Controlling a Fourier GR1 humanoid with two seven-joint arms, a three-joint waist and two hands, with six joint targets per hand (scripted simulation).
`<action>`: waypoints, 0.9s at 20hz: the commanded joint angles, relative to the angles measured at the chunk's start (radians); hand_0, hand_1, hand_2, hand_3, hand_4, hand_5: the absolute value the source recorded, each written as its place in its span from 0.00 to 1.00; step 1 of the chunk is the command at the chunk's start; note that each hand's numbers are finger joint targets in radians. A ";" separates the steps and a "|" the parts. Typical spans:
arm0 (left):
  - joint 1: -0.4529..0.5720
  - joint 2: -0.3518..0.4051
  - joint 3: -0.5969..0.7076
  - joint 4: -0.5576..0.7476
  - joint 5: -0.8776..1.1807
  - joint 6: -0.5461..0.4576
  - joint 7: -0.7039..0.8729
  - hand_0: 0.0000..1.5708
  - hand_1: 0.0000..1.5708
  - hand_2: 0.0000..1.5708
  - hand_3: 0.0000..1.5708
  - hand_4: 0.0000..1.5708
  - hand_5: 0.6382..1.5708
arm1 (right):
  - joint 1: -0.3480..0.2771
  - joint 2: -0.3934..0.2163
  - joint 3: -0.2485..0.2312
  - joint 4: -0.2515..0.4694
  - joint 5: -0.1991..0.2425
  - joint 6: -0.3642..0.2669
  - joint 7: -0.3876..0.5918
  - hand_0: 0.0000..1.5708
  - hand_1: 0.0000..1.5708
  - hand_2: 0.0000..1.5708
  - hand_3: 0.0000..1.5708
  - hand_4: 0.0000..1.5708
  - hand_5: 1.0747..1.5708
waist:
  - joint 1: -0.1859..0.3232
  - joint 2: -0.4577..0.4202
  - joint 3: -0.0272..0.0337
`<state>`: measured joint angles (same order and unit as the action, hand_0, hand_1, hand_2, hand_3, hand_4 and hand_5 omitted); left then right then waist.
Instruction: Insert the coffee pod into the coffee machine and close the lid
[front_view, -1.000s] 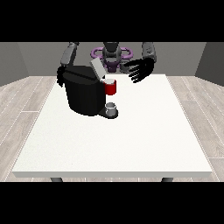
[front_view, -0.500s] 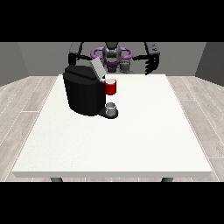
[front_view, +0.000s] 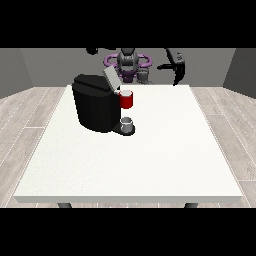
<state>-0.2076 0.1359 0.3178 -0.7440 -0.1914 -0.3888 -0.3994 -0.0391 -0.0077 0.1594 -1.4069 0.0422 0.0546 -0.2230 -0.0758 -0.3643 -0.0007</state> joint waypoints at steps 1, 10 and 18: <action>0.024 0.025 0.014 -0.044 0.026 0.006 -0.017 0.00 0.00 0.00 0.00 0.18 1.00 | -0.006 -0.002 0.025 -0.180 0.023 -0.026 0.058 0.00 0.00 0.00 0.00 0.16 1.00 | -0.014 0.052 0.0004; 0.054 -0.052 -0.078 -0.248 0.077 -0.042 -0.007 0.00 0.00 0.00 0.00 0.11 1.00 | -0.106 0.007 0.056 -0.184 0.102 -0.205 0.156 0.00 0.00 0.00 0.00 0.18 1.00 | 0.134 0.212 0.0009; 0.061 -0.084 -0.142 -0.340 0.070 -0.016 -0.051 0.00 0.00 0.00 0.00 0.12 1.00 | -0.283 0.007 0.026 -0.051 0.192 -0.307 0.124 0.00 0.00 0.00 0.00 0.14 1.00 | 0.181 0.327 0.0008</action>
<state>-0.1445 0.0808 0.2121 -1.0252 -0.1156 -0.4302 -0.4561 -0.2695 -0.0122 0.1644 -1.5159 0.1846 -0.1714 -0.0836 0.0764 -0.0756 -0.0001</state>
